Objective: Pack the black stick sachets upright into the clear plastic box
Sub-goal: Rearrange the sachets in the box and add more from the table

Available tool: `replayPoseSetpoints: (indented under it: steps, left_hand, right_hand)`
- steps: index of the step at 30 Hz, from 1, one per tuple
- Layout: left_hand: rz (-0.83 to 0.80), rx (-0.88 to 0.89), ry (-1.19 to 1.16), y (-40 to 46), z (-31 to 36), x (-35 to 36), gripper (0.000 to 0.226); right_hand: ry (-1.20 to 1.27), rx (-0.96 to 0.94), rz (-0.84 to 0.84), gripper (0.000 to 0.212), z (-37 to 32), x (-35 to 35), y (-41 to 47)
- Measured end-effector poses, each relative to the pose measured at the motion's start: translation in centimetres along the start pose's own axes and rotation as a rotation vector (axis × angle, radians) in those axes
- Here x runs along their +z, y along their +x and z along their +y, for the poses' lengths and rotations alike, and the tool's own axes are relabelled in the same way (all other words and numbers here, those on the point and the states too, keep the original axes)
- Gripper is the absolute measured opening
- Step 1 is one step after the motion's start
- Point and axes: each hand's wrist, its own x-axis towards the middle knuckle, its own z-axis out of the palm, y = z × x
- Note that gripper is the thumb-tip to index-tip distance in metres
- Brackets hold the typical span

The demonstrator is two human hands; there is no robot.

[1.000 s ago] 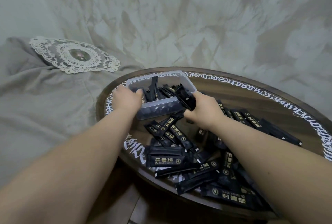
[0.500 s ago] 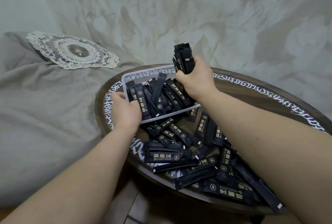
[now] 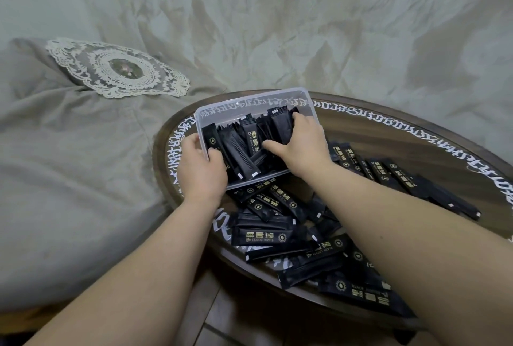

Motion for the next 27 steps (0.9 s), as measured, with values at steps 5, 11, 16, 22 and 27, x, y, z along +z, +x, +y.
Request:
replayPoseSetpoints:
  steps: [5, 11, 16, 22, 27]
  left_hand:
    - [-0.02, 0.035, -0.011, -0.2, -0.5, 0.0, 0.036]
    - [-0.04, 0.086, -0.007, -0.3, -1.0, -0.1, 0.03]
    - [-0.09, 0.143, 0.02, -0.2, -1.6, -0.4, 0.023]
    - [-0.116, 0.164, 0.055, -0.5, -1.9, -0.6, 0.028]
    - [-0.113, 0.191, 0.068, -0.6, -2.1, -0.8, 0.031]
  right_hand:
    - [-0.235, -0.055, -0.059, 0.066, 1.0, -1.6, -1.4]
    - [-0.028, -0.05, -0.048, 0.056, 1.8, -2.0, -1.4]
    - [0.028, -0.162, -0.006, 0.029, 2.2, -3.5, -4.0]
    - [-0.222, -0.368, -0.432, 0.075, 2.2, -1.4, -7.9]
    - [-0.305, -0.541, -0.594, 0.085, 1.2, 0.2, -9.1]
